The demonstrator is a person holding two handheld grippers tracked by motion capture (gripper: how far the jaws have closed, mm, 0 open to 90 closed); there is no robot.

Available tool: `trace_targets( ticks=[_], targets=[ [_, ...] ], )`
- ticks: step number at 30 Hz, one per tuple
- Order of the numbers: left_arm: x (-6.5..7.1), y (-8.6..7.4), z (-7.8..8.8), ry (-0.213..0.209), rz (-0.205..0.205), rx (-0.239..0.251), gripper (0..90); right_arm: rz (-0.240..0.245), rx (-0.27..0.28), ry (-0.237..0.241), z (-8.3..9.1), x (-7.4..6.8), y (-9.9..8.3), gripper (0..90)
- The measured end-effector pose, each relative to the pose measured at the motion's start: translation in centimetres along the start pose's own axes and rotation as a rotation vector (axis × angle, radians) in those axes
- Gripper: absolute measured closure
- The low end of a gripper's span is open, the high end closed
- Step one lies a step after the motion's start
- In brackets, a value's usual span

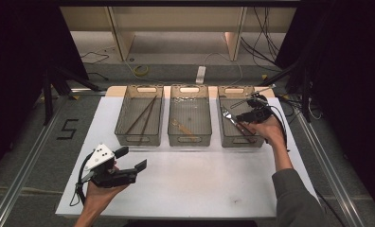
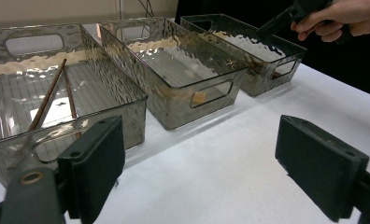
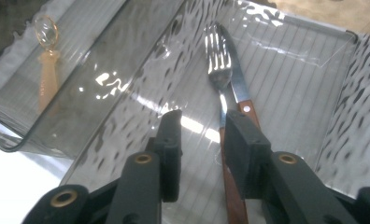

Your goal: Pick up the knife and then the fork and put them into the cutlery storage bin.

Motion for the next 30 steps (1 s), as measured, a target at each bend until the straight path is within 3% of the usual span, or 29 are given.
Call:
trace_targets(
  ticks=[10,21,30],
  targets=[
    [0.0,0.0,-0.1,-0.001,0.001,-0.001,15.5,0.000,0.045,0.042,1.1,-1.0,0.1,52.2],
    [0.1,0.0,-0.1,-0.003,-0.001,-0.002,15.6,0.024,0.154,0.075,3.8,-4.0,-0.1,25.7],
    [0.2,0.0,-0.1,-0.004,-0.003,-0.003,15.5,0.017,0.236,0.115,5.4,-6.3,-1.7,20.0]
  ],
)
Point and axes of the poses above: each handheld gripper's, and its own axes: z roughly backward along the jaws, y roughly out of its top, x roughly to its right, the point moved 8 cm from there along -z, roughly forward along the jaws, and after that the axes turned 9 degrees about -y, right-handed, at the moved point
